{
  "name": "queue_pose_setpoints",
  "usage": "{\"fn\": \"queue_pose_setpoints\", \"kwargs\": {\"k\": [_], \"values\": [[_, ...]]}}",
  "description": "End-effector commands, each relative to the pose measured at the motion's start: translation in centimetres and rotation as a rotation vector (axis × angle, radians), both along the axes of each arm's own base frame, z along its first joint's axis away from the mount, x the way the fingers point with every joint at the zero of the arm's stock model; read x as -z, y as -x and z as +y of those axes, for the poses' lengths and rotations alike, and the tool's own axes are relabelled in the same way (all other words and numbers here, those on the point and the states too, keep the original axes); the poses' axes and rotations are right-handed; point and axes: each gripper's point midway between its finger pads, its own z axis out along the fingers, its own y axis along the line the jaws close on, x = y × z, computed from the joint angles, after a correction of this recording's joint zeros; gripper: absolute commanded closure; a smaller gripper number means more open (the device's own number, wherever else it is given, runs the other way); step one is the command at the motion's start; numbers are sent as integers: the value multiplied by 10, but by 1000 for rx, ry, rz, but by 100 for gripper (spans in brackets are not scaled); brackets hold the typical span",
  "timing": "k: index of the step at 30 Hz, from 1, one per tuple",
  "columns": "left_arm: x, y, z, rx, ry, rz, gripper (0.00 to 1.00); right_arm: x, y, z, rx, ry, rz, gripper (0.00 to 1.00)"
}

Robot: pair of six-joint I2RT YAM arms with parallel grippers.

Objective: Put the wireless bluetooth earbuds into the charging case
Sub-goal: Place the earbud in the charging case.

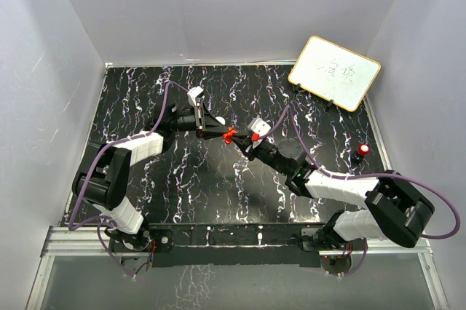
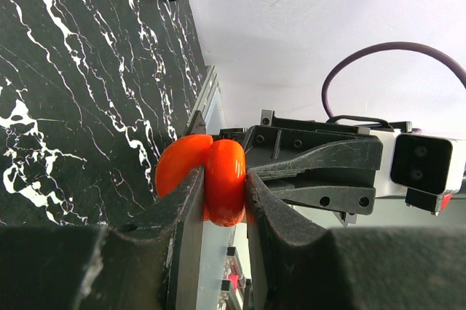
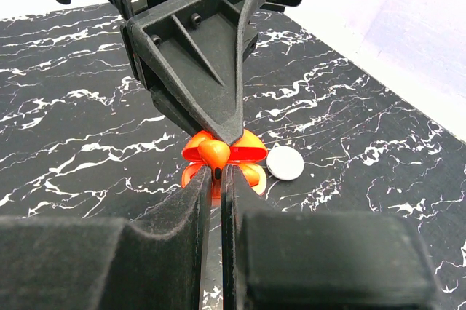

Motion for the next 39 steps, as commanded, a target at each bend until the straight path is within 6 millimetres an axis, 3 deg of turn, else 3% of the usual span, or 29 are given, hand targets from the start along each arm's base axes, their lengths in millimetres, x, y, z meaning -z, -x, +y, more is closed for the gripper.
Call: {"fn": "queue_pose_setpoints", "kwargs": {"k": [1,39], "values": [[-33,5,-2,32,42,-75,100,-9,-2,-3,11,-38,-25,100],[-34,6,-3,41,104,-33,100,-9,-7,-8,42,-48,-53,97]]}}
